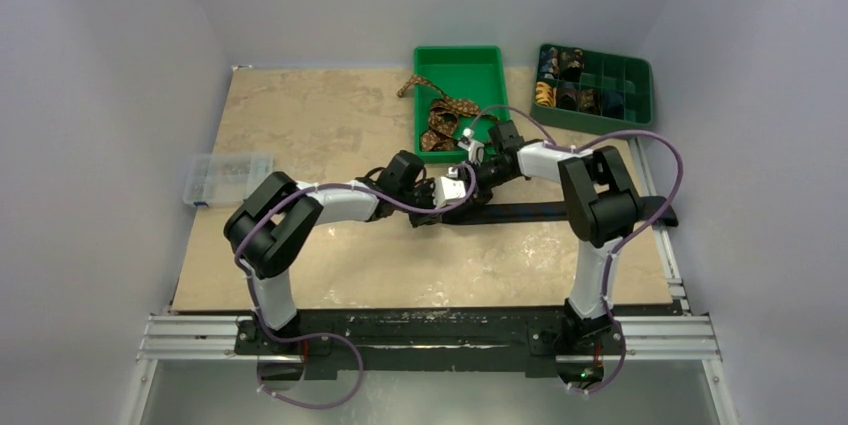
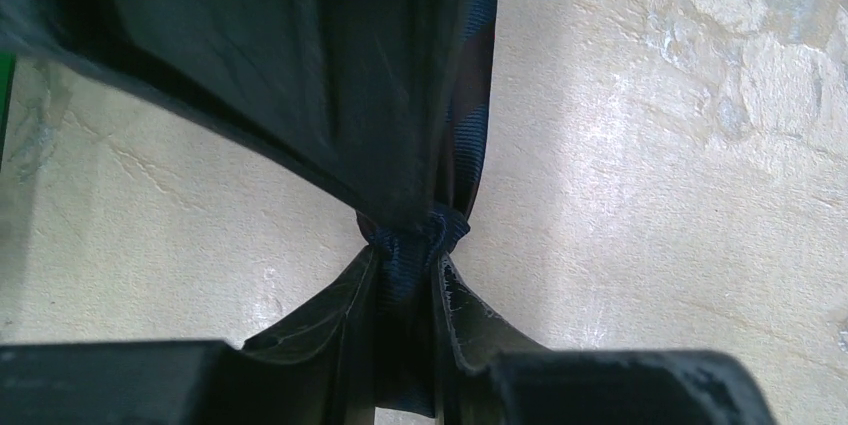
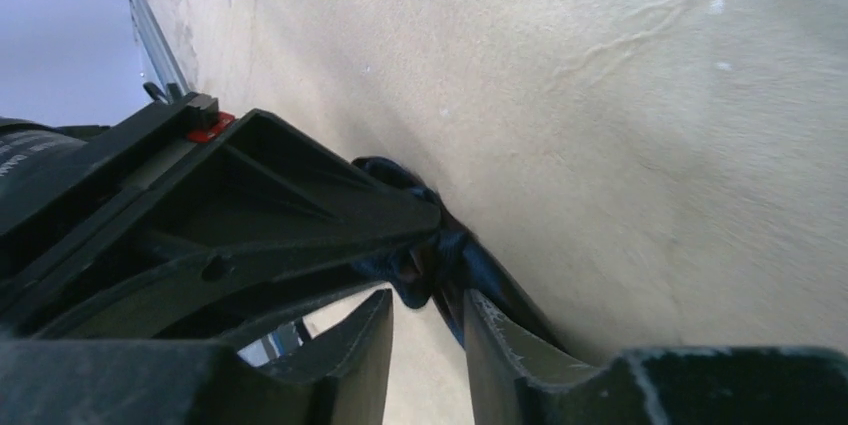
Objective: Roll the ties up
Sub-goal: Roll the tie at the center of the board.
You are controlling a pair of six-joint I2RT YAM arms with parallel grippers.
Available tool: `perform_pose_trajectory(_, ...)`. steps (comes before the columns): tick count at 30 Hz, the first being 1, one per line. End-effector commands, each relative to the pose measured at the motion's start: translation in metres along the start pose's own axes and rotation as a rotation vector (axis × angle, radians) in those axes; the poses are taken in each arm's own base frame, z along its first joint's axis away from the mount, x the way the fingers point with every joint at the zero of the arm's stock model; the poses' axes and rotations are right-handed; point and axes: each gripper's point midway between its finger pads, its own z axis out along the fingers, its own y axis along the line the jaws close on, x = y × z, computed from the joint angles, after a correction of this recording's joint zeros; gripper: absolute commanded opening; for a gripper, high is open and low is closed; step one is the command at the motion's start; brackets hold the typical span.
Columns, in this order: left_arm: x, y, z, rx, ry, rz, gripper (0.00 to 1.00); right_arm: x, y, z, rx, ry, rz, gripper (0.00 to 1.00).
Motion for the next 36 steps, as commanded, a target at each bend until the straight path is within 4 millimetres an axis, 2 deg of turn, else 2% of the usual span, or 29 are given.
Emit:
perform_pose_trajectory(1, 0.021, -0.01, 0.0, 0.028, 0.064, 0.022, 0.13, -0.025, 0.008, -0.049, 0.06, -0.025, -0.123, 0.34)
perform_pose_trajectory(4, 0.022, -0.011, -0.001, 0.035, 0.067, 0.031, 0.12, -0.028, -0.004, -0.061, 0.141, 0.006, -0.177, 0.36)
perform_pose_trajectory(8, 0.021, -0.012, 0.001, 0.043, 0.064, 0.033, 0.13, -0.031, -0.026, -0.058, 0.226, 0.027, -0.152, 0.34)
perform_pose_trajectory(12, 0.02, -0.011, 0.001, 0.04, 0.065, 0.025, 0.12, -0.023, -0.039, -0.053, 0.248, 0.081, -0.122, 0.31)
perform_pose_trajectory(19, 0.02, -0.011, 0.001, 0.039, 0.067, 0.02, 0.13, -0.005, -0.032, -0.055, 0.212, 0.141, -0.136, 0.24)
perform_pose_trajectory(28, 0.018, -0.009, 0.001, 0.036, 0.062, 0.016, 0.13, 0.002, -0.017, -0.061, 0.182, 0.15, -0.159, 0.2)
perform_pose_trajectory(32, 0.018, -0.011, 0.002, 0.044, 0.061, 0.014, 0.13, 0.01, -0.033, -0.055, 0.216, 0.174, -0.16, 0.2)
perform_pose_trajectory(33, 0.023, -0.015, 0.001, 0.061, 0.085, -0.001, 0.13, 0.01, -0.038, -0.054, 0.231, 0.174, -0.154, 0.2)
perform_pose_trajectory(36, 0.024, -0.016, 0.001, 0.066, 0.095, -0.009, 0.13, 0.0, -0.039, -0.056, 0.241, 0.142, -0.169, 0.23)
